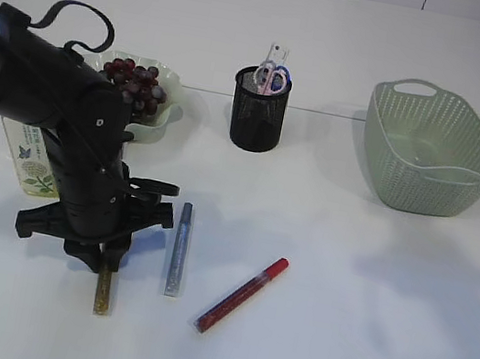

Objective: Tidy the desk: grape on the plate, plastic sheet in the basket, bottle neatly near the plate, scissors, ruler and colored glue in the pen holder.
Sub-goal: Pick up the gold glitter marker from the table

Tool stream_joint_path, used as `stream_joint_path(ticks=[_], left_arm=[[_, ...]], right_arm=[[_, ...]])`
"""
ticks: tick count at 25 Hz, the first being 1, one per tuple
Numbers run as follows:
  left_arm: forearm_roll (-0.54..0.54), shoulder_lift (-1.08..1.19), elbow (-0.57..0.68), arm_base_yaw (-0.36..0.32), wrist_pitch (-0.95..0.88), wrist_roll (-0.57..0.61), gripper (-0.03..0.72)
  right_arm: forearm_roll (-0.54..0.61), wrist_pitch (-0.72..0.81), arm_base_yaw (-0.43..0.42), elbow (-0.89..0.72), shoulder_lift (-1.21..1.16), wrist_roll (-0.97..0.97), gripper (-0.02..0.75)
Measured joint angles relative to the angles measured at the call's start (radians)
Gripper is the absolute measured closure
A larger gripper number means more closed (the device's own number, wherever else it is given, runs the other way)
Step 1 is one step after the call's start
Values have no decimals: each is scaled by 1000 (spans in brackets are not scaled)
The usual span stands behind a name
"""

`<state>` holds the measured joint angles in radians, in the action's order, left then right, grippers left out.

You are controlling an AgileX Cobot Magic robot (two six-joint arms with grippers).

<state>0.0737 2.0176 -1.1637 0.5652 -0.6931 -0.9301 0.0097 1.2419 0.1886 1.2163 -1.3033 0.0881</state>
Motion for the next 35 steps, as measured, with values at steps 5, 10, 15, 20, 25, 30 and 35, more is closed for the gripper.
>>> stream_joint_path(ticks=[5, 10, 15, 20, 25, 30, 35], left_arm=[[0, 0, 0, 0, 0, 11, 579], [0, 0, 0, 0, 0, 44, 579], [29, 0, 0, 0, -16, 168, 579], [78, 0, 0, 0, -55, 292, 579], [89, 0, -5, 0, -94, 407, 580], [90, 0, -55, 0, -152, 478, 580], [48, 0, -100, 0, -202, 523, 580]], right_arm=[[0, 0, 0, 0, 0, 0, 477], [0, 0, 0, 0, 0, 0, 477], [0, 0, 0, 0, 0, 0, 477], [0, 0, 0, 0, 0, 0, 477], [0, 0, 0, 0, 0, 0, 472], [0, 0, 0, 0, 0, 0, 477], [0, 0, 0, 0, 0, 0, 477]])
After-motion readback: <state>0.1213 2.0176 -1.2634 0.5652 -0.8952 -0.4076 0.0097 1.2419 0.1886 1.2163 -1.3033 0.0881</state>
